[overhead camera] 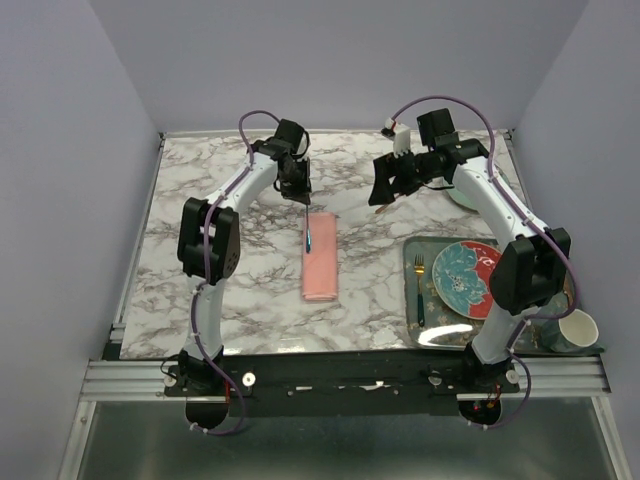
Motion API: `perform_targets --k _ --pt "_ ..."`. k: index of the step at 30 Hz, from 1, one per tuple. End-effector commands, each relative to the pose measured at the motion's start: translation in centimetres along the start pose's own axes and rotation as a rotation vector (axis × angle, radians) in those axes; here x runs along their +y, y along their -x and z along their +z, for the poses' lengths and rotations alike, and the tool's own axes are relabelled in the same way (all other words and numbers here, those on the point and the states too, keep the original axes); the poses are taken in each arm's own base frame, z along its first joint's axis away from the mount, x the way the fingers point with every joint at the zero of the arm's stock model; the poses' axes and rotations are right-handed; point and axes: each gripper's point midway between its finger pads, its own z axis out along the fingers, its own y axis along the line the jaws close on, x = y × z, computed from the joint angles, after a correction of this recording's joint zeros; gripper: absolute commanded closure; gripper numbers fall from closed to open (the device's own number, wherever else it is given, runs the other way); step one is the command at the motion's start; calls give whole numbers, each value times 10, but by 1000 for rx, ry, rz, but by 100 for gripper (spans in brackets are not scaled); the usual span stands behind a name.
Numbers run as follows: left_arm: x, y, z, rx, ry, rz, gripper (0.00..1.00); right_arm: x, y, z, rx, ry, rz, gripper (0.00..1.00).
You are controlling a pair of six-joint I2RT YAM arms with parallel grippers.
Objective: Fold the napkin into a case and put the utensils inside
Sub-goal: Insert the fork into the folded napkin.
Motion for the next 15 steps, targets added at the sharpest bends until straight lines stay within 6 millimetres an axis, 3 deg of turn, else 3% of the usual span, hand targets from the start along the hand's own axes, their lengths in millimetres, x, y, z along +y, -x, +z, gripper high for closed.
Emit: perform_targets --k 1,8,15 --pt "-5 -7 8 30 -5 -23 100 -4 -6 -10 11 -40 -18 11" --pt "-6 -33 14 107 -22 -50 100 -4 -8 -11 17 -49 -19 11" --pt "-8 -55 7 154 -20 -56 100 -2 -10 -11 18 -36 -17 11"
